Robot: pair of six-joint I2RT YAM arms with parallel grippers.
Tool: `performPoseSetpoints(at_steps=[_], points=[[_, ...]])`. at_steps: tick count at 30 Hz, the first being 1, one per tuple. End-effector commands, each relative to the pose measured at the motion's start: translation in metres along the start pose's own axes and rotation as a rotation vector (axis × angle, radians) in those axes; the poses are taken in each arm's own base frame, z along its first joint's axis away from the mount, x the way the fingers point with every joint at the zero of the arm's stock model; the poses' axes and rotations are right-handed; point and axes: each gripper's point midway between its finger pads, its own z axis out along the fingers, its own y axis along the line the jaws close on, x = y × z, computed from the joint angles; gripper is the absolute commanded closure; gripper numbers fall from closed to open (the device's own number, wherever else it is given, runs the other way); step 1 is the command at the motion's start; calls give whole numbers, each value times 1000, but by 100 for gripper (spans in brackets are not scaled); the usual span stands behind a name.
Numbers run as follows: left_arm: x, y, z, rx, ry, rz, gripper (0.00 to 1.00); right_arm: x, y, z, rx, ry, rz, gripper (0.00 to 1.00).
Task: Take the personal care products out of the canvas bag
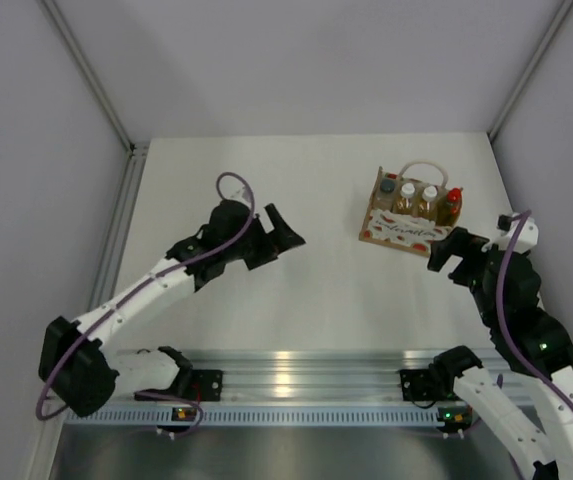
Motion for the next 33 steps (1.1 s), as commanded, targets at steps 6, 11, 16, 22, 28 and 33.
performPoseSetpoints(at_steps=[6, 11, 16, 22, 28, 33], points=[[-6, -99, 114, 42, -38, 65, 1, -9, 11, -12, -92, -62, 66, 1], [-3, -158, 153, 140, -11, 150, 1, -6, 12, -21, -126, -58, 64, 1], [-8, -159, 190, 88, -87, 202, 7, 0, 11, -26, -147, -46, 46, 1], [-2, -153, 220, 69, -68, 193, 36, 4, 10, -25, -148, -36, 25, 1], [3, -138, 232, 30, -67, 185, 68, 1, 12, -25, -151, -35, 19, 0], [7, -131, 236, 18, -55, 195, 92, 1, 15, -16, -131, -11, 9, 1]])
